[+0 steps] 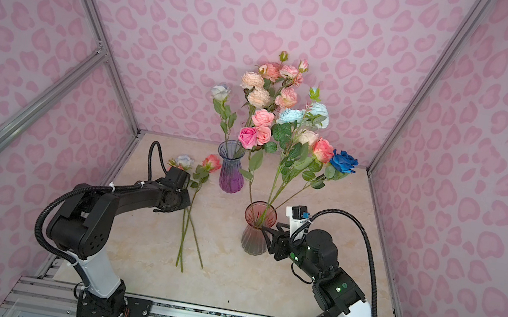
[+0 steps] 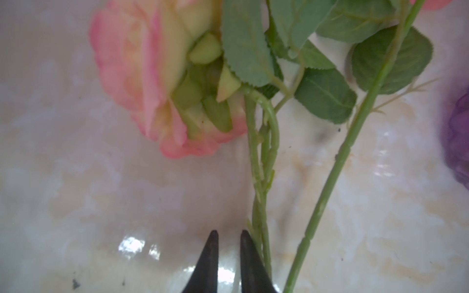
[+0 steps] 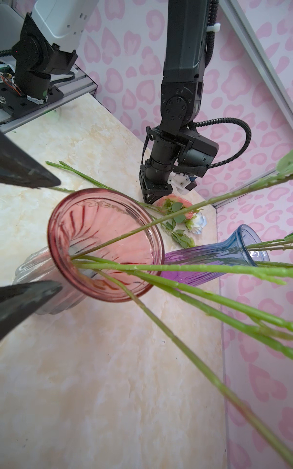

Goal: Arrange the flowers into the vase
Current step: 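Grasp the large peach-pink rose stem with the left gripper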

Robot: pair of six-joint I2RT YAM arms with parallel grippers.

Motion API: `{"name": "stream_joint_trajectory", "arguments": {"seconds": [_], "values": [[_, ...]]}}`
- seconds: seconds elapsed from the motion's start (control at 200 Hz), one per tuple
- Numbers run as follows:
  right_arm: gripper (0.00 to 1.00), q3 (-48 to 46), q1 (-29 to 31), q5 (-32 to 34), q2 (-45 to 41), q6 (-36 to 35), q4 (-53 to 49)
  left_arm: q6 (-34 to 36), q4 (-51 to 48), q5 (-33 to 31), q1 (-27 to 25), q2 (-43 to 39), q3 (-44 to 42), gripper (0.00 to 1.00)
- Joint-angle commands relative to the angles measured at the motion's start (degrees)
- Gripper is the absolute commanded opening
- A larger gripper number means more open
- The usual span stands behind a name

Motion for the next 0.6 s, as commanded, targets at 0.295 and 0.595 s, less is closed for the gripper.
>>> {"name": "stream_joint_trajectory", "arguments": {"seconds": [0.295,0.595], "values": [[0.59,-0.42,0.08,-0.83,1.03,0.11,2.97,1.27,1.38,-0.13,0.05,-8.73,-3.30,0.18],[0.59,0.26,0.21,-0.93,1.72,-0.39,2.47,1.68,2.69,1.47,0.06,-2.27,1.05,0.26]]}}
